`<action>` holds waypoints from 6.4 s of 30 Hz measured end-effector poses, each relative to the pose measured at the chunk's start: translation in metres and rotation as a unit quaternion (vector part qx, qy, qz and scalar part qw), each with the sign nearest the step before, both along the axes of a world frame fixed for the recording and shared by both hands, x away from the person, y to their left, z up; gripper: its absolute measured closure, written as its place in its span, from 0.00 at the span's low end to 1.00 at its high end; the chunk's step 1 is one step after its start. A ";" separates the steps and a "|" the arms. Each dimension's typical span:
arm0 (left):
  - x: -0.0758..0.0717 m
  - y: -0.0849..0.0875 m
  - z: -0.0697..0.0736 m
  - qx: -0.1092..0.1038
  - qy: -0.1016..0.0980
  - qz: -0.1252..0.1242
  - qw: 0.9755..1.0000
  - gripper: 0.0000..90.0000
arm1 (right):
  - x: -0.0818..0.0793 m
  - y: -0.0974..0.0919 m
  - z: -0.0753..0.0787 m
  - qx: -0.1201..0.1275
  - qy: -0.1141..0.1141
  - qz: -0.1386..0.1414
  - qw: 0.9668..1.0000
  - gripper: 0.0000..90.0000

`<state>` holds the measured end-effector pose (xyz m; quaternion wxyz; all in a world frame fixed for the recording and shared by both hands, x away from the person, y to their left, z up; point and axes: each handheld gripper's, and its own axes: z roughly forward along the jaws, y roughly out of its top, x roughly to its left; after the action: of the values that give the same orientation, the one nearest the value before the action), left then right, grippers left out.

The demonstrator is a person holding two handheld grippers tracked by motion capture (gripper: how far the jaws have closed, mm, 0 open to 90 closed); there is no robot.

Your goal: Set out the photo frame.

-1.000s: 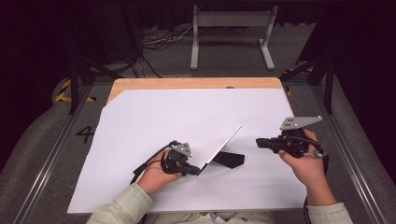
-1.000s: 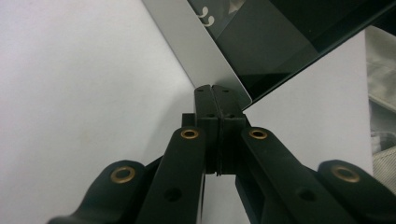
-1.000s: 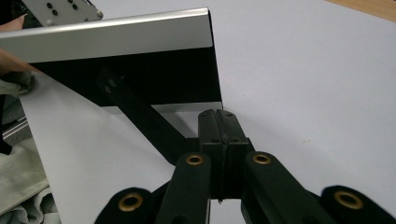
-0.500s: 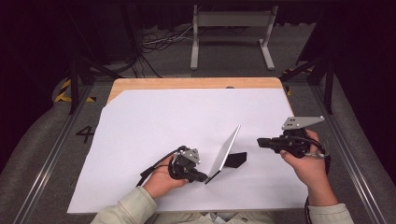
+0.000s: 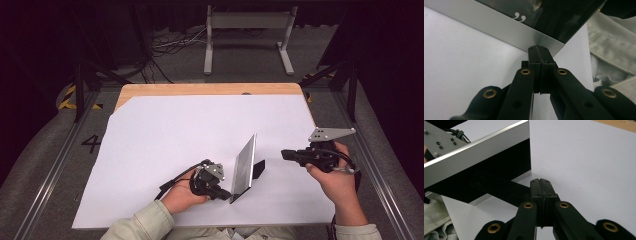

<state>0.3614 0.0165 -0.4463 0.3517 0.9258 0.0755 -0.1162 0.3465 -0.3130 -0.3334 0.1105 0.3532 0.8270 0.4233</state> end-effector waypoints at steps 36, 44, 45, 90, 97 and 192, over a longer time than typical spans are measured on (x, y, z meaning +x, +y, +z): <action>-0.007 -0.051 -0.001 -0.013 -0.006 -0.038 0.999 1.00 | -0.009 -0.014 0.004 0.014 0.006 -0.025 1.000 1.00; -0.008 -0.055 -0.001 -0.014 -0.007 -0.037 0.999 1.00 | -0.009 -0.013 0.004 0.016 0.010 -0.025 1.000 1.00; -0.008 -0.054 -0.001 -0.017 -0.007 -0.035 0.999 1.00 | -0.009 -0.013 0.004 0.018 0.011 -0.025 0.999 1.00; 0.028 0.100 0.030 -0.073 -0.053 0.174 0.981 0.74 | -0.003 0.014 0.033 0.055 0.084 -0.041 0.994 0.78; 0.032 0.113 0.029 -0.075 -0.054 0.197 0.976 0.71 | 0.001 0.029 0.042 0.054 0.106 -0.042 0.992 0.75; 0.017 0.157 0.029 -0.090 -0.056 0.269 0.957 0.69 | 0.048 0.101 0.077 -0.114 0.120 0.065 0.984 0.94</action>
<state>0.3782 0.1731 -0.4169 0.4551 0.8410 0.2912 0.0288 0.3944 -0.2118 -0.2566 0.0217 0.3320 0.8984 0.2868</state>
